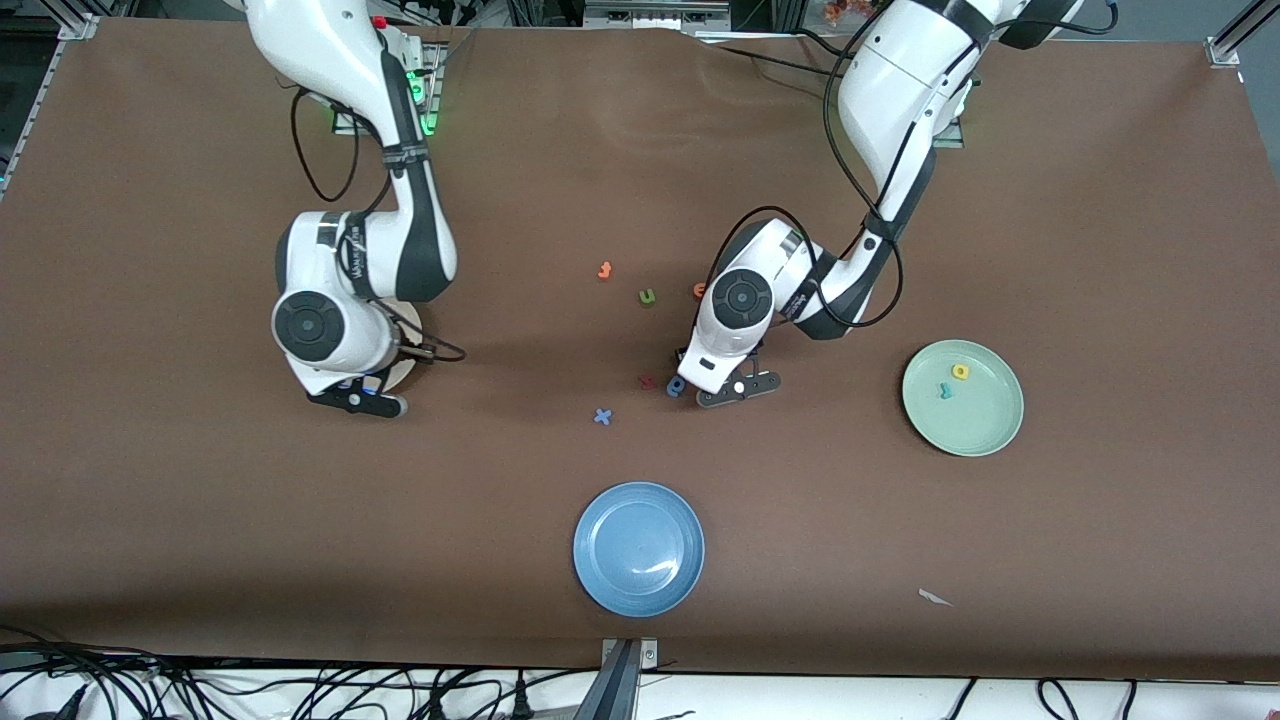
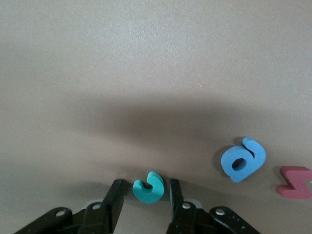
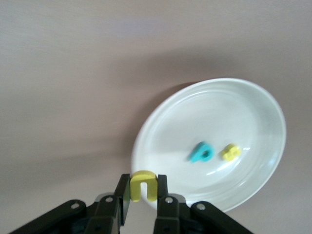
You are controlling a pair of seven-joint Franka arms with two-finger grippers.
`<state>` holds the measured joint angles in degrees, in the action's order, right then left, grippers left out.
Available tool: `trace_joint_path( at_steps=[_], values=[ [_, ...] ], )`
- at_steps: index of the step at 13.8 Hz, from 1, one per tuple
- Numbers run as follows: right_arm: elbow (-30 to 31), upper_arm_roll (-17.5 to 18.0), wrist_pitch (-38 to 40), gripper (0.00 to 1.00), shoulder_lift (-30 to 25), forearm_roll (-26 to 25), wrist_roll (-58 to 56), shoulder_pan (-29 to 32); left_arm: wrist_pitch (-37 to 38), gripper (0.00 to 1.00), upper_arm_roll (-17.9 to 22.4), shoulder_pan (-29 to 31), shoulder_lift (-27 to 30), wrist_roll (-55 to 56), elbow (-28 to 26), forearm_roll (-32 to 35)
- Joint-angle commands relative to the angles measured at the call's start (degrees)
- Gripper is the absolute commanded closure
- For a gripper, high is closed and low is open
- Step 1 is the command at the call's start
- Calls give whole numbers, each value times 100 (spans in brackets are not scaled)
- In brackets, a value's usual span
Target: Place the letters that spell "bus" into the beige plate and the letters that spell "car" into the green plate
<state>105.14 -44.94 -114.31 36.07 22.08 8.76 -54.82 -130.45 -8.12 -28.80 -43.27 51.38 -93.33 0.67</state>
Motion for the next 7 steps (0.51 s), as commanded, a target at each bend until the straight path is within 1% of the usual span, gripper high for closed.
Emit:
trace_joint_path(
  at_steps=[1,2,3,4,5,6,7],
  values=[
    [909,-41,-948,87,-188,95,-830,-2,134,57,56,-65,-76,21,148,-155],
    [1129,-41,-1257,56,-188,130,-980,15,143,58,56,-39,-76,13,157,-155],
    [1114,-41,-1251,1,-188,191,-999,15,134,58,56,-21,-76,21,192,-147],
    [992,-68,-1112,0,-258,191,-1008,15,134,59,56,-29,-76,21,192,-146],
    [730,-59,-719,0,-354,191,-982,15,134,61,56,-38,-76,21,192,-146],
    [275,-120,-132,0,-355,191,-886,15,143,62,56,-47,-76,21,192,-146],
    [-156,-268,413,0,-355,183,-850,15,134,64,56,-56,-76,39,192,-146]
  ],
)
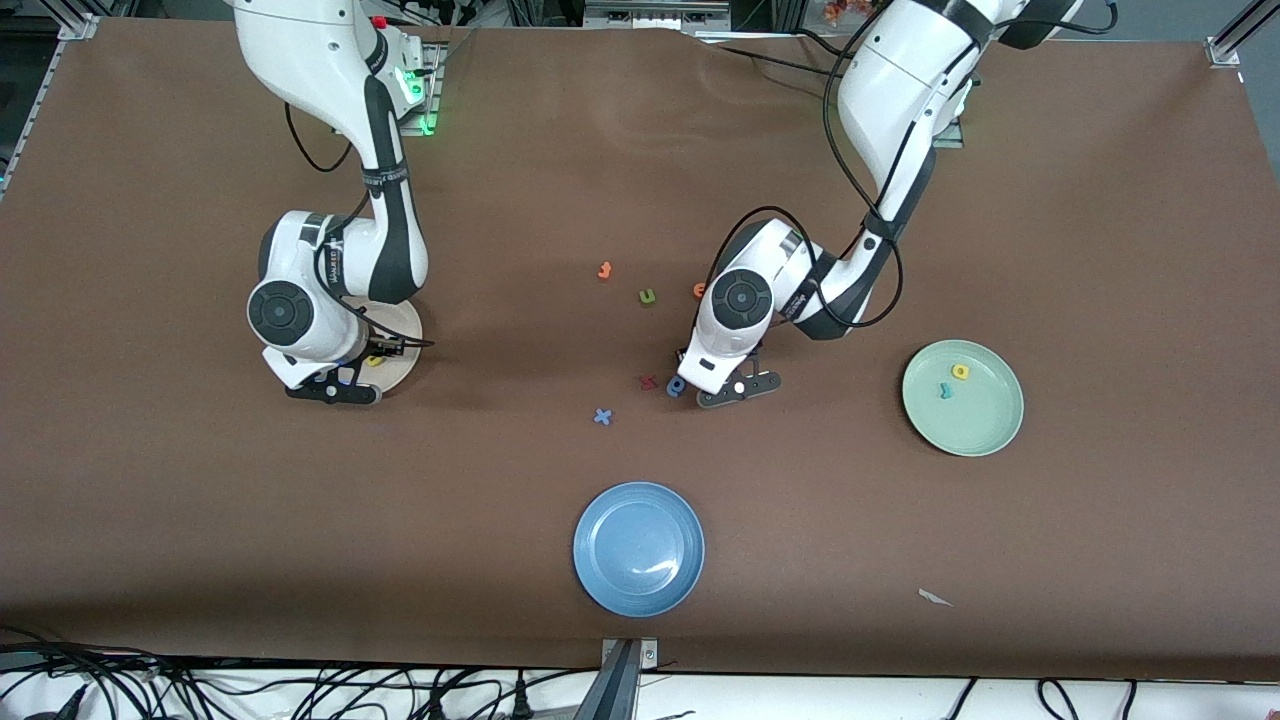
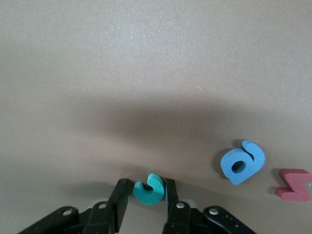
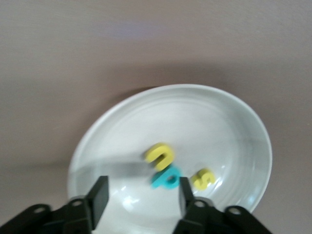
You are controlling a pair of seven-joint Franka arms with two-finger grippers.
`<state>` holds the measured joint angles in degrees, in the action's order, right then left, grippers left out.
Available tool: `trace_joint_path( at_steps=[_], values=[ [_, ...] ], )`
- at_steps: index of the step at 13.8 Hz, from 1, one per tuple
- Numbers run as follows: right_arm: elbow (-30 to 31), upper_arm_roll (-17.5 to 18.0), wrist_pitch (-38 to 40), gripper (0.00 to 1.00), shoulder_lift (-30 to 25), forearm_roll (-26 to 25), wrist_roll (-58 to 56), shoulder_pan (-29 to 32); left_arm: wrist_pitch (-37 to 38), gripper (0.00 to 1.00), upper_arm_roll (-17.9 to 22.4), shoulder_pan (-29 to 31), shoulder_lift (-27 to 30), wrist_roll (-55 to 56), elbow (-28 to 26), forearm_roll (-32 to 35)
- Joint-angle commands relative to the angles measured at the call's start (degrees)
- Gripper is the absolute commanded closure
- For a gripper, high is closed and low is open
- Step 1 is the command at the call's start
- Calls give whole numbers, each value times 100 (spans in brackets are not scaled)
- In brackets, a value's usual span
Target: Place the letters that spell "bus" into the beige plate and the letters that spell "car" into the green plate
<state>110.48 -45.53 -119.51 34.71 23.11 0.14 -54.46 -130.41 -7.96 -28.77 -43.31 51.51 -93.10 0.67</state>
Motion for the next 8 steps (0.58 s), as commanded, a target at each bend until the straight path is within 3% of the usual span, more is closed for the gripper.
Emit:
trace_joint_path(
  at_steps=[1,8],
  values=[
    [-1077,-341,1373,0,-220,80,-22,-21,130,66,41,-68,-82,60,160,-154],
    [-2758,-1203,3309,0,-307,89,-514,-12,130,76,41,-59,-108,61,169,-146]
  ],
)
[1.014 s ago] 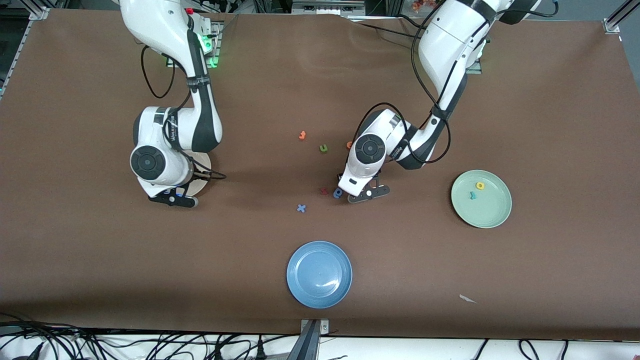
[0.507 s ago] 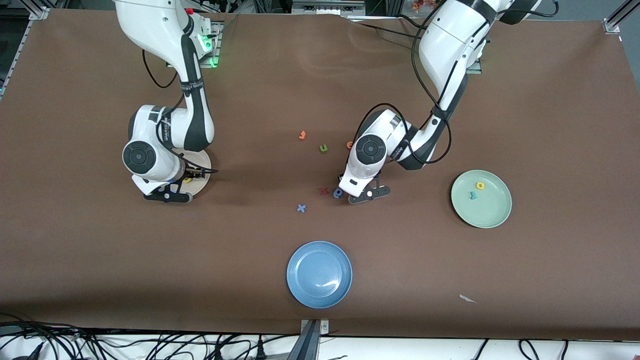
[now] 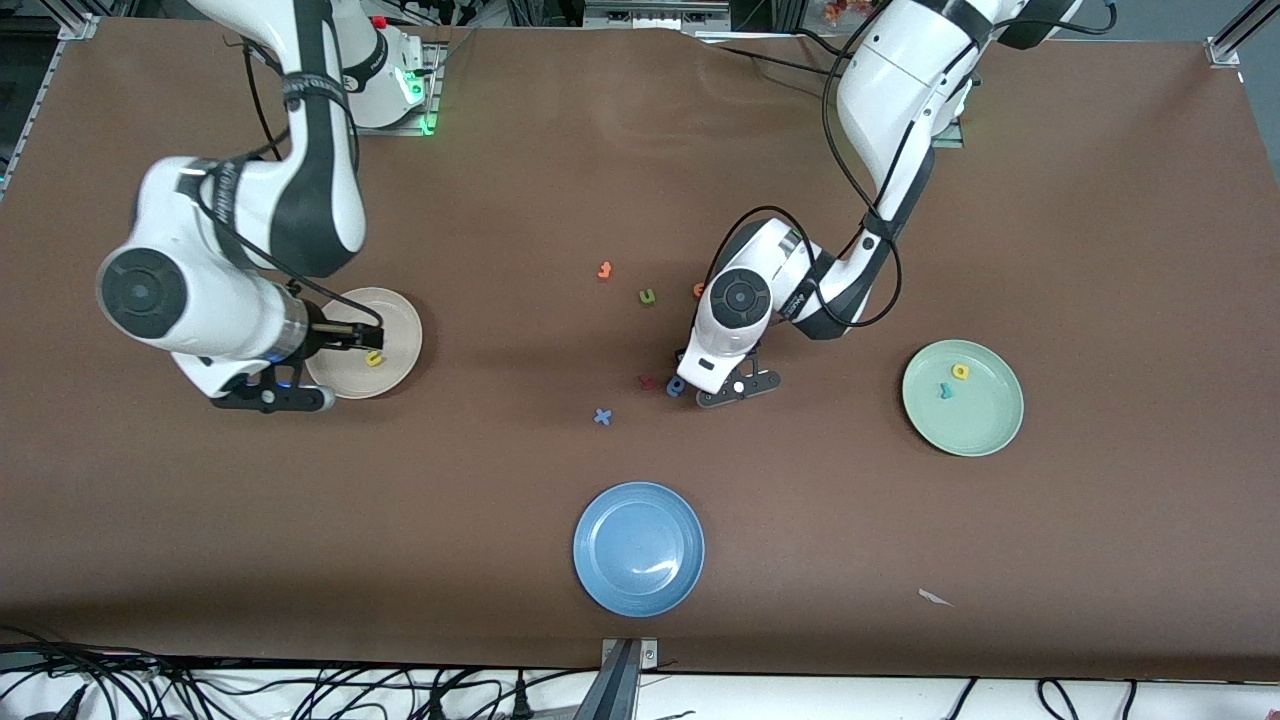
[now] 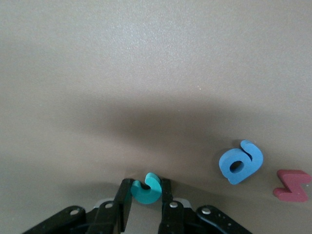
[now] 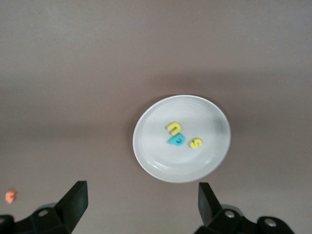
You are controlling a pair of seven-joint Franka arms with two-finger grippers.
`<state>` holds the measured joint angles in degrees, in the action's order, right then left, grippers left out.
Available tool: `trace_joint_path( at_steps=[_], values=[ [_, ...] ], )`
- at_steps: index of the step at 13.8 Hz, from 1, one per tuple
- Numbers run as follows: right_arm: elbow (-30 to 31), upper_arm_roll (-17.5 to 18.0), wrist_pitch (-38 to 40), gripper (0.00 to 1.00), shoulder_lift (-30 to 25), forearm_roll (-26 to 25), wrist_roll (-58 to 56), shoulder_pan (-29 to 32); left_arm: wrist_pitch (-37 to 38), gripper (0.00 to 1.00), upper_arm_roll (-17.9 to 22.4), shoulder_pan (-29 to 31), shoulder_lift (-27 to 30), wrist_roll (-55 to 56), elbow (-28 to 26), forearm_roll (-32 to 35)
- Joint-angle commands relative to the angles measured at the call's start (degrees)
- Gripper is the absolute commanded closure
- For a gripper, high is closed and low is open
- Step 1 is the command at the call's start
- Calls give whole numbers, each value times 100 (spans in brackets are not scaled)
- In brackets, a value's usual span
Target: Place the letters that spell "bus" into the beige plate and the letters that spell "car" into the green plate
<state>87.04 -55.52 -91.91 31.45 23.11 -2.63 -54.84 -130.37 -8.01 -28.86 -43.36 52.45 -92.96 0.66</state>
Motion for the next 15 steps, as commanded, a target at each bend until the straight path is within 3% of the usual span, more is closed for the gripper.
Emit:
trace_joint_path(
  at_steps=[1,3,4,6,9,11,14,15],
  values=[
    [-494,-231,725,0,19,80,-281,26,126,77,45,-6,-85,-51,155,-145],
    [-539,-66,815,0,-16,19,-247,148,300,77,45,116,-6,-94,181,-136],
    [-539,370,824,0,-173,1,-229,514,624,77,45,239,3,-182,338,-128],
    [-530,1547,789,0,-515,-671,-194,1332,1248,77,45,476,12,-471,734,-145],
    [-408,3541,736,0,-1034,-1833,-80,2745,1759,77,36,950,292,-1173,788,-145],
    [-58,4405,553,0,-1403,-2029,234,3564,2172,77,45,1354,503,-1823,762,-145],
    [977,6162,-69,0,-2342,-2696,799,5066,2420,77,62,2048,714,-2746,613,-49],
    [1408,6332,-368,0,-2746,-2706,939,5332,2429,77,63,2364,741,-3210,586,-48]
  ],
)
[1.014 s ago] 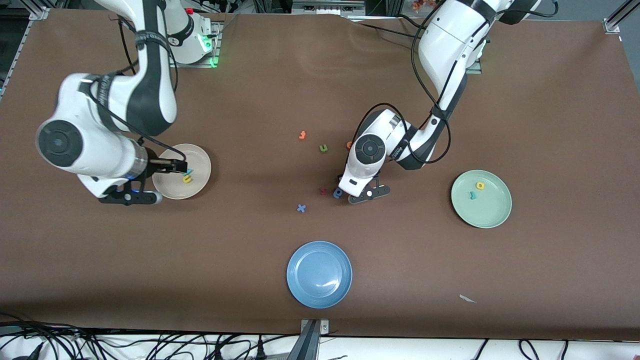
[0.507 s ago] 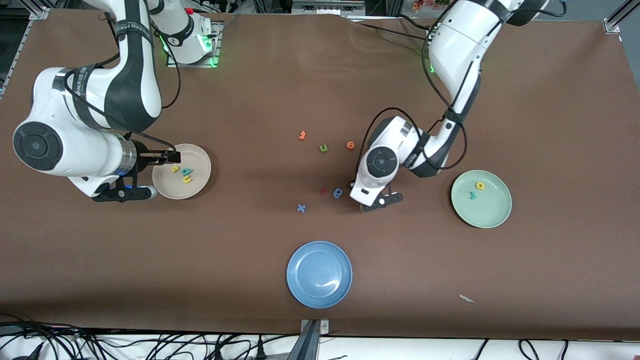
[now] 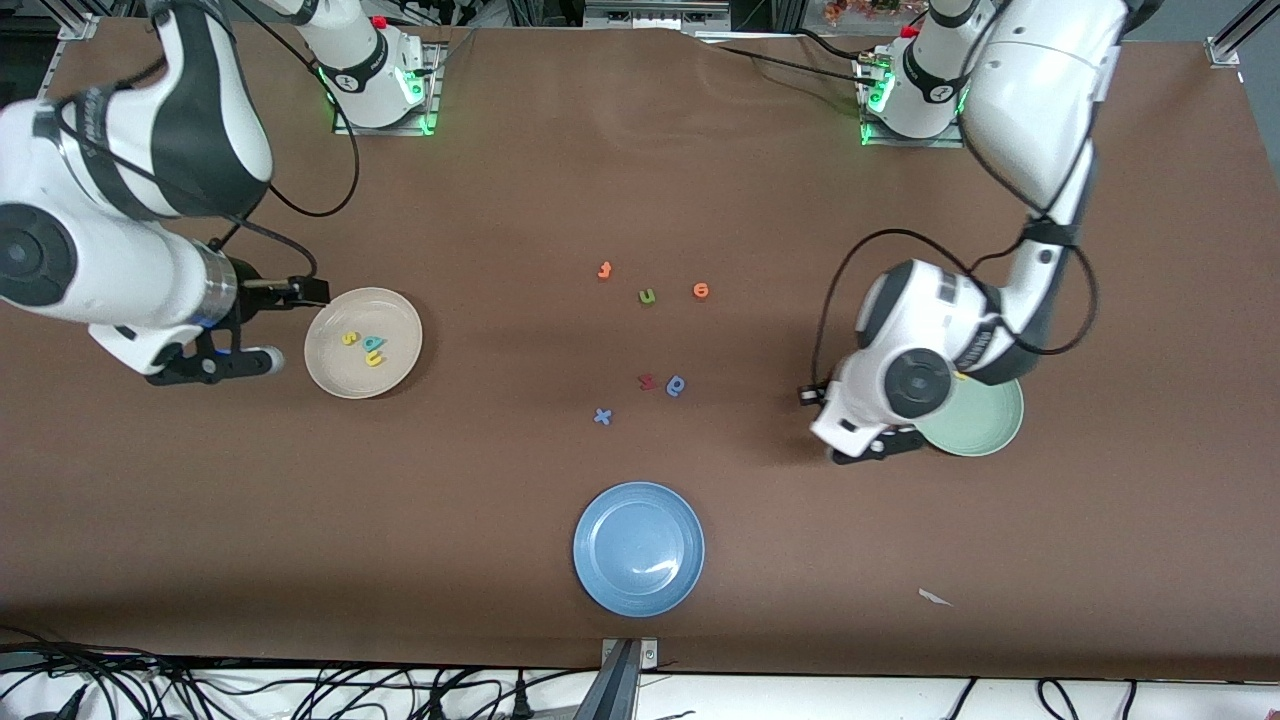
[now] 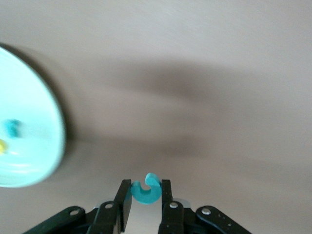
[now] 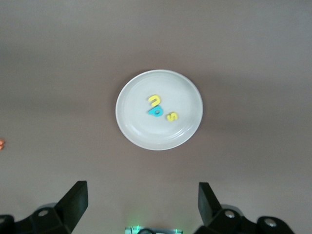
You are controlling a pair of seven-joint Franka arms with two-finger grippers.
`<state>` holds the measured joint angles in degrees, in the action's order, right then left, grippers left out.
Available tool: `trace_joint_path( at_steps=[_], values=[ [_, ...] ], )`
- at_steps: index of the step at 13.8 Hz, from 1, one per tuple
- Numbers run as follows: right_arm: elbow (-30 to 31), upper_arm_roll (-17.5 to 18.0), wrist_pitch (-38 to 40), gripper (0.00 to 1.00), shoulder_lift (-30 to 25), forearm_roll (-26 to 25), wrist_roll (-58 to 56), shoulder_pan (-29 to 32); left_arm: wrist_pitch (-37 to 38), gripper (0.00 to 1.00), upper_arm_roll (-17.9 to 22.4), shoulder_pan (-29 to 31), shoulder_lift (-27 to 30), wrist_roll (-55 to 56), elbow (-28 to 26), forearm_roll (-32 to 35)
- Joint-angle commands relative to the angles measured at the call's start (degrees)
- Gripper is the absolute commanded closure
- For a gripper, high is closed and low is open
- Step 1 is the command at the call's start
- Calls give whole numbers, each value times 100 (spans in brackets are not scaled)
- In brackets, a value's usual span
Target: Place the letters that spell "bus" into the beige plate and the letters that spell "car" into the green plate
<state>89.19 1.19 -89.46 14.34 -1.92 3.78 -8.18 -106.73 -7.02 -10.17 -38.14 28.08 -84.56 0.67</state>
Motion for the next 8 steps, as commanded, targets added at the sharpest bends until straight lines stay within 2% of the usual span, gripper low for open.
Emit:
trace_joint_path(
  at_steps=[1,3,6,8],
  values=[
    [1354,672,-660,0,-1325,-160,464,712,100,77,-27,681,228,-1065,-272,-50],
    [1155,463,-346,0,-1669,-115,544,713,153,77,-18,1042,237,-1557,-376,203],
    [154,6,279,0,-1400,375,170,730,153,77,-18,1403,132,-2287,-483,520],
    [19,-109,298,0,-1285,403,-569,730,135,73,-18,1456,-78,-2412,-439,802]
  ],
)
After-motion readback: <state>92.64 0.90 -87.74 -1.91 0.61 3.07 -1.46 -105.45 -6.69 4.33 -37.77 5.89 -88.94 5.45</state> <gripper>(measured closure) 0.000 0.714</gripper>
